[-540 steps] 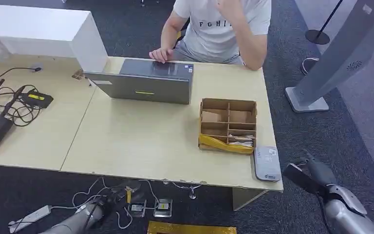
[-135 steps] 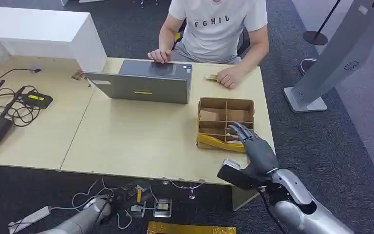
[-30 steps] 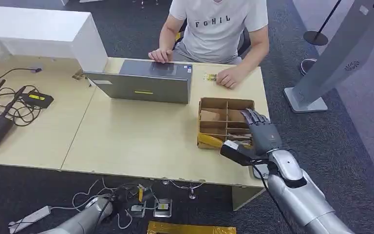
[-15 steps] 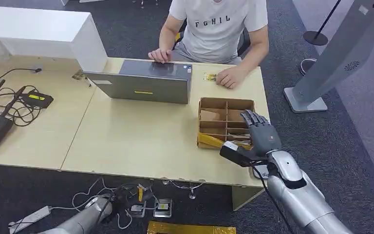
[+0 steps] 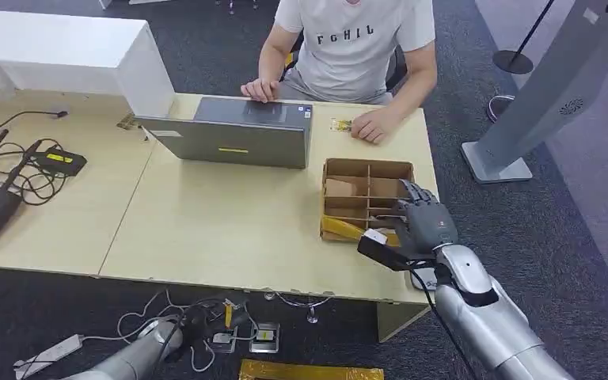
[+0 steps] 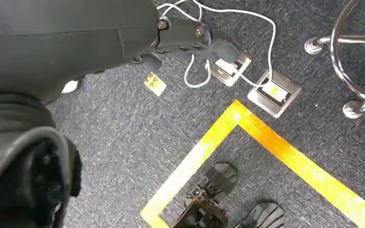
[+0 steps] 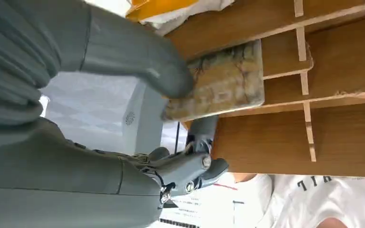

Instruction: Pass the card to the sensor for recognition and then transmit it.

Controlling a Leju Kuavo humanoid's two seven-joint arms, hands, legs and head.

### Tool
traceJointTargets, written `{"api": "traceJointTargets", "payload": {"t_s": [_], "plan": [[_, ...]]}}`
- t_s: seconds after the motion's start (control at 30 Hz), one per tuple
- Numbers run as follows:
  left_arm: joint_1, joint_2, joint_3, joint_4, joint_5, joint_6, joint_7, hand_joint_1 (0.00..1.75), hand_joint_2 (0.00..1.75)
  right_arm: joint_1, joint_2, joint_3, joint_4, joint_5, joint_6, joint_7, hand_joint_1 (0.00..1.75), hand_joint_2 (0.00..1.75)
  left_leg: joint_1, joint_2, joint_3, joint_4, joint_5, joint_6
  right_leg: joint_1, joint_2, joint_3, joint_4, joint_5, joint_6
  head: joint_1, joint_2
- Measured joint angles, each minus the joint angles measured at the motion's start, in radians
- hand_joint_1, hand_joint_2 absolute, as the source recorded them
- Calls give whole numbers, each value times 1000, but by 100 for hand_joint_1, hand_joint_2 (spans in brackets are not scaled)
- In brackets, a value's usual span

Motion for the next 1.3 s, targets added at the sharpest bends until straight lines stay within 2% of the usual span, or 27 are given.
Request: {"api": "traceJointTargets", "payload": {"t_s": [0.33,1.03,1.3], "plan": [[0,0,6,0,0,-2,0,0,0,12,0,-21,-17,-3,34,0,175,175,0,0,0,0,0,0,0,0,0,0,0,0,0,0],[0,0,6,0,-3,-1,2,0,0,29,0,-39,-45,-8,37,1,175,175,0,0,0,0,0,0,0,0,0,0,0,0,0,0],[-1,0,7,0,-10,-2,5,0,0,10,2,-56,-56,-6,-1,-11,175,175,0,0,0,0,0,0,0,0,0,0,1,0,0,0]]}}
